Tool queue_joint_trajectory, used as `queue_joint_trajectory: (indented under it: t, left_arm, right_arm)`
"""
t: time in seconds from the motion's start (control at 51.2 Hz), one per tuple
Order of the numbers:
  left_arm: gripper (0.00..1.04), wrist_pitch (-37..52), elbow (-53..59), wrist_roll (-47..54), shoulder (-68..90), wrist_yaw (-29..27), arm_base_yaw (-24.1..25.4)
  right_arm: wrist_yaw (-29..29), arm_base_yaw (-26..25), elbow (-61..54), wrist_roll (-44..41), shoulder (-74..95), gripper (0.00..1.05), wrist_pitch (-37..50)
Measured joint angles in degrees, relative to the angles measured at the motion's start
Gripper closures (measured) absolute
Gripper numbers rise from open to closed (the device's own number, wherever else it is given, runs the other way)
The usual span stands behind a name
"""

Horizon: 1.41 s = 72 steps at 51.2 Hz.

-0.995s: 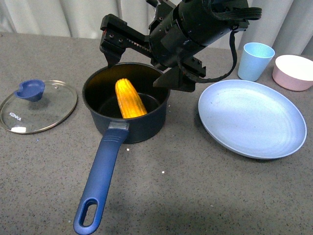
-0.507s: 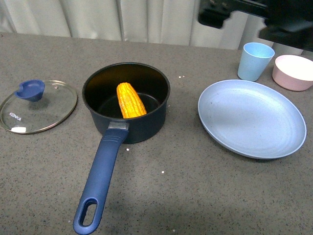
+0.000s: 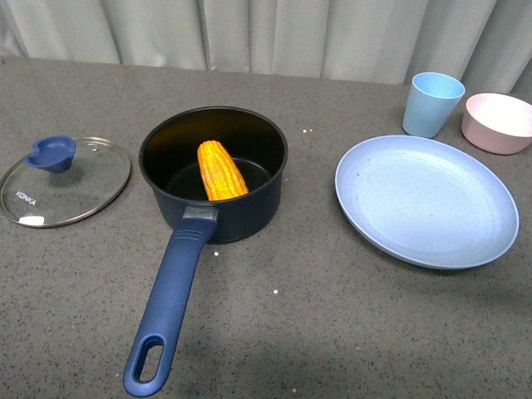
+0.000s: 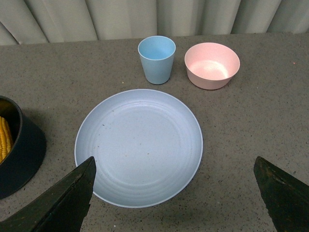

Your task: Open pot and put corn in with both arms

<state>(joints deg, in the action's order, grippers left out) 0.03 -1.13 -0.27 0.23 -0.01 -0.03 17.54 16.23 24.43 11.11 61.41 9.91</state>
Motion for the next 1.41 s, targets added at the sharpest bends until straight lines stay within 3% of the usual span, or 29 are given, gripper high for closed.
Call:
queue_joint_trajectory:
  t: [0.039,0.137,0.234,0.332,0.429,0.586,0.703,0.742,0.82,1.405]
  left_arm:
    - [0.06,0.0,0.0,0.0,-0.02,0.02,0.0]
    - [0.06,0.0,0.0,0.0,0.0,0.0,0.0]
    - [0.06,0.0,0.0,0.0,0.0,-0.02,0.0]
    - [0.06,0.0,0.0,0.0,-0.02,-0.02,0.0]
    - [0.06,0.0,0.0,0.0,-0.02,0.02,0.0]
    - [0.06,0.0,0.0,0.0,-0.02,-0.02,0.0]
    - [0.06,0.0,0.0,0.0,-0.02,0.0,0.0]
    - [0.06,0.0,0.0,0.0,-0.04,0.0,0.0]
    - [0.06,0.0,0.0,0.0,-0.04,0.0,0.0]
    - [0.06,0.0,0.0,0.0,-0.04,0.0,0.0]
  right_arm:
    - [-0.02,0.0,-0.07,-0.22,-0.26,0.09,0.02]
    - [-3.93,-1.7,-9.03,-6.51,1.73,0.27,25.44]
    - [-5.33,-3.41,-13.55,-9.01,-0.57,0.41,36.37]
    - [-6.78,-5.09,-15.1,-9.97,-4.59,0.55,37.44]
    - [-8.79,-7.41,-18.01,-10.6,-9.22,0.78,34.88]
    - [-10.93,-9.38,-20.02,-10.95,-14.99,1.04,31.45]
    - [-12.85,-11.08,-22.56,-11.04,-17.44,1.04,32.35]
    - [-16.39,-13.66,-23.58,-11.04,-18.78,1.04,30.93]
    - [-16.96,-15.85,-24.06,-11.02,-22.45,1.04,27.58]
    - [-17.46,-16.09,-24.13,-11.04,-39.6,1.04,11.91]
